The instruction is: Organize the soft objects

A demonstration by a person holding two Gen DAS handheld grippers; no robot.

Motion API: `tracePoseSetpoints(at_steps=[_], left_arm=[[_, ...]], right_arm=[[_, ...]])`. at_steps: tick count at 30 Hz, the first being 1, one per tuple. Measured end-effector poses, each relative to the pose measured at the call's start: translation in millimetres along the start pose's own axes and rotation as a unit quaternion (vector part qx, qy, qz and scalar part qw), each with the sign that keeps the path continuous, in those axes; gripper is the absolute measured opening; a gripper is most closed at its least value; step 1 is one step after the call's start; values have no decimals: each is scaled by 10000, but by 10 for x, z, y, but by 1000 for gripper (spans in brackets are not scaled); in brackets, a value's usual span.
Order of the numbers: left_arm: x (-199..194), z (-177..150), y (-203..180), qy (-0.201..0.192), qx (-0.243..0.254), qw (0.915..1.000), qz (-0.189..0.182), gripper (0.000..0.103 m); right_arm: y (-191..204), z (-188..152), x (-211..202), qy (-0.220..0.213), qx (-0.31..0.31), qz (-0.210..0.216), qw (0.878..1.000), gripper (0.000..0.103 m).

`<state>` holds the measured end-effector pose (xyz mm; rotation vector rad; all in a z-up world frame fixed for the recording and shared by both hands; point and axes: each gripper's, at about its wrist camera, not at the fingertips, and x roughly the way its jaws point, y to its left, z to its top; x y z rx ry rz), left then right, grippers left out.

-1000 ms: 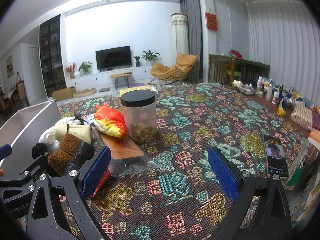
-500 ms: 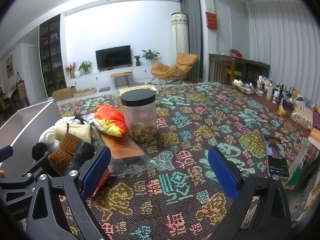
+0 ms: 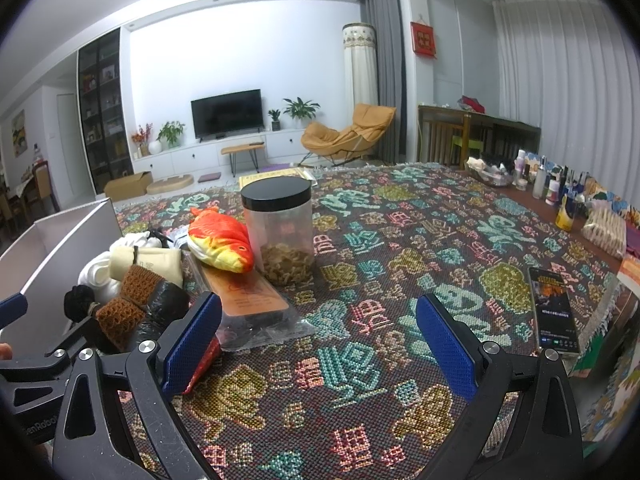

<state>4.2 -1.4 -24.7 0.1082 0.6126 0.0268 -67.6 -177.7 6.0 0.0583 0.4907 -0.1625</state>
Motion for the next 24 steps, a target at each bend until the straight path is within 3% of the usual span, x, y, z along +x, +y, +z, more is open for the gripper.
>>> tracePoseSetpoints(at_steps=[24], left_arm=[[47,-67,39,93,-24,10000,18,103]], right_arm=[[-4,-3,11,18,10,6,10000,99]])
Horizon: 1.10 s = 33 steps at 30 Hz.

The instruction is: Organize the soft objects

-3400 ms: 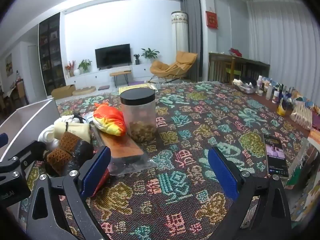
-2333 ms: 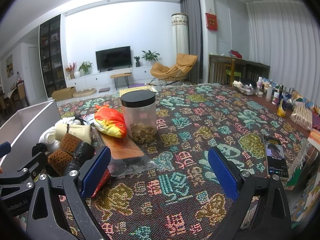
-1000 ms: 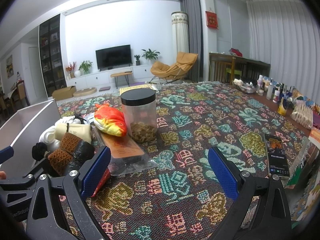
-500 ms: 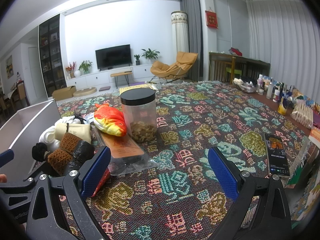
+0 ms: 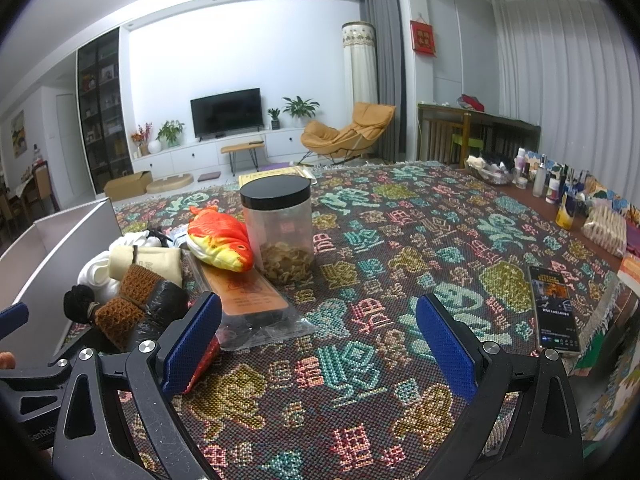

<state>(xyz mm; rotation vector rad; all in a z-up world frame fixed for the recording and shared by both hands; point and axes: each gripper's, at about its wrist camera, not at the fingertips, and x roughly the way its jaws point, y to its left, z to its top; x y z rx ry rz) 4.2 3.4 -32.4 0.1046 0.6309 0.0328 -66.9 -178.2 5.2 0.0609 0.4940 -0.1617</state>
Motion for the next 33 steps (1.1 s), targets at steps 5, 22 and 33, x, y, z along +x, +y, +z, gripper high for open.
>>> tracePoseSetpoints(at_steps=[5,22,33], left_arm=[[11,-10,2,18,2,10000,-2,103],[73,-66,-1,165,42,9998,-38,103],[104,-74,8,294,-2,9995,-70,103]], right_arm=[[-2,-2,1,8,3,1,10000,99],[-4,5,8,21,9,4,10000,99],[-12,-58,30,92,64,10,9999,99]])
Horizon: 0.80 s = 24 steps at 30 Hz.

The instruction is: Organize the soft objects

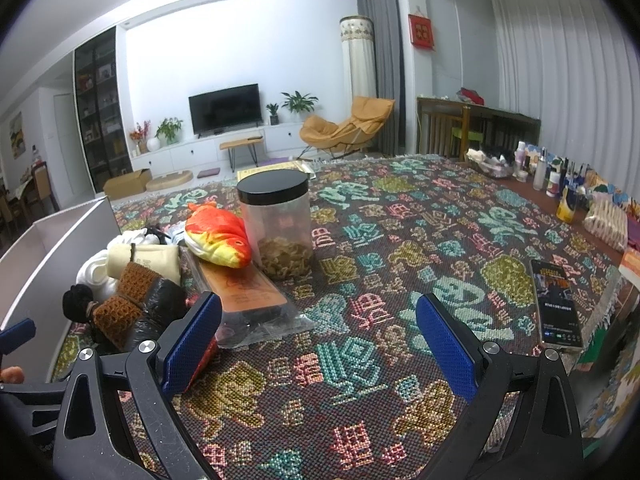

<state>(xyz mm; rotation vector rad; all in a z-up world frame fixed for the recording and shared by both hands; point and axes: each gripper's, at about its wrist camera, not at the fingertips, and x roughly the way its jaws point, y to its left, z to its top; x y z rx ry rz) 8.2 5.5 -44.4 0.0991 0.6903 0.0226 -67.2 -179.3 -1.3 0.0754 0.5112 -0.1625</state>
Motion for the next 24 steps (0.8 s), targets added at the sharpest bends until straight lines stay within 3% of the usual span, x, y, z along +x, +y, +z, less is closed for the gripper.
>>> tracePoseSetpoints(at_steps=[16,24], left_arm=[[106,-69,60,195,-48,9998,-73,103],[311,-206,13,666,40,9976,-203,103]], right_arm=[[18,21,35,111,-14,-19,9999,99],[-7,9,46,145,55,0,9999,99]])
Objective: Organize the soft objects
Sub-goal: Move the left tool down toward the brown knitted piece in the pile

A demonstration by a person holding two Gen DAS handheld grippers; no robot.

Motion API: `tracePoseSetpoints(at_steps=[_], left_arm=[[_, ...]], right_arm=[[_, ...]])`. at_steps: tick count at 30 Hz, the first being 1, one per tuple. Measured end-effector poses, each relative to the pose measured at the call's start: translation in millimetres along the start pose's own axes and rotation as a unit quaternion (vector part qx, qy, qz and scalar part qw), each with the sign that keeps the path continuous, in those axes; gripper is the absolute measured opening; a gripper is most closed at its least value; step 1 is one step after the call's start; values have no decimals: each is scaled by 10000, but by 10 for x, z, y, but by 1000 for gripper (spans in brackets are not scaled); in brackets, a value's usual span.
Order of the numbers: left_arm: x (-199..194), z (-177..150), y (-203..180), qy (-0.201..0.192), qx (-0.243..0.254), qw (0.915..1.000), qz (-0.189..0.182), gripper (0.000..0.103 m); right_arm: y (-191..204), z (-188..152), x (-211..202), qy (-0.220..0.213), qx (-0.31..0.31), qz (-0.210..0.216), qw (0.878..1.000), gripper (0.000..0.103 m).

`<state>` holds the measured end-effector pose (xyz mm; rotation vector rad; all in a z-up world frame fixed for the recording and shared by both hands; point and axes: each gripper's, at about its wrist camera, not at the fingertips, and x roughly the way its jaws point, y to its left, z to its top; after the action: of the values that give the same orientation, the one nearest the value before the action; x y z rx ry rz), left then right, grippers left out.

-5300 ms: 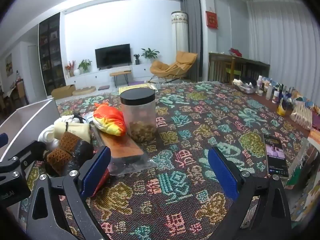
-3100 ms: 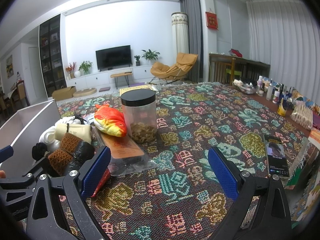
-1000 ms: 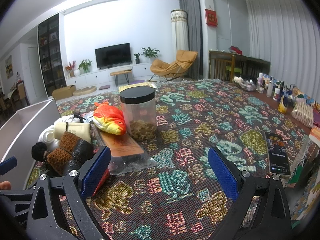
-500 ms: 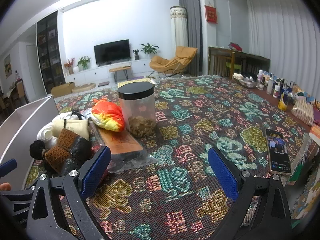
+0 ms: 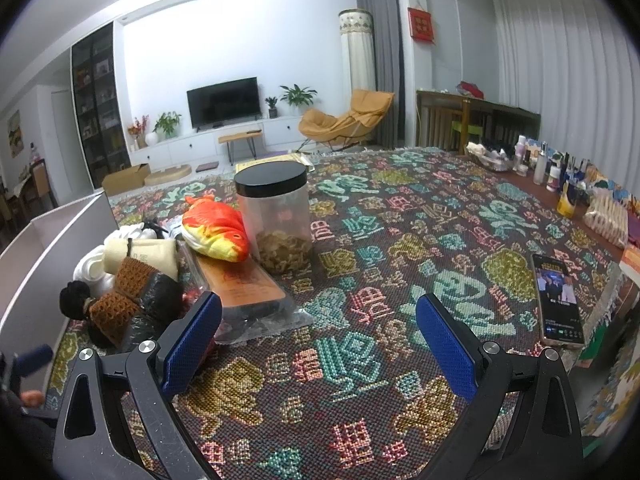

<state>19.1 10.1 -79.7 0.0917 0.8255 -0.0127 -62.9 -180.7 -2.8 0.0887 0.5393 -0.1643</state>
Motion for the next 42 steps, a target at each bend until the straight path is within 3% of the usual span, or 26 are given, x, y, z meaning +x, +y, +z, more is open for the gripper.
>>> tracePoseSetpoints(at_steps=[13,37,42], left_arm=[[445,-216,124,840,-318,9958,-170,103],[454,-260,213,709,-433,9962,-243,103],[479,-202,224,890,-435,9946,-305,103]], right_arm=[[-24,19,12,35,38,20,10000,99],[-41,4,50,130,68,25,9999,99],[-48,21,60,168,99,36,9998,99]])
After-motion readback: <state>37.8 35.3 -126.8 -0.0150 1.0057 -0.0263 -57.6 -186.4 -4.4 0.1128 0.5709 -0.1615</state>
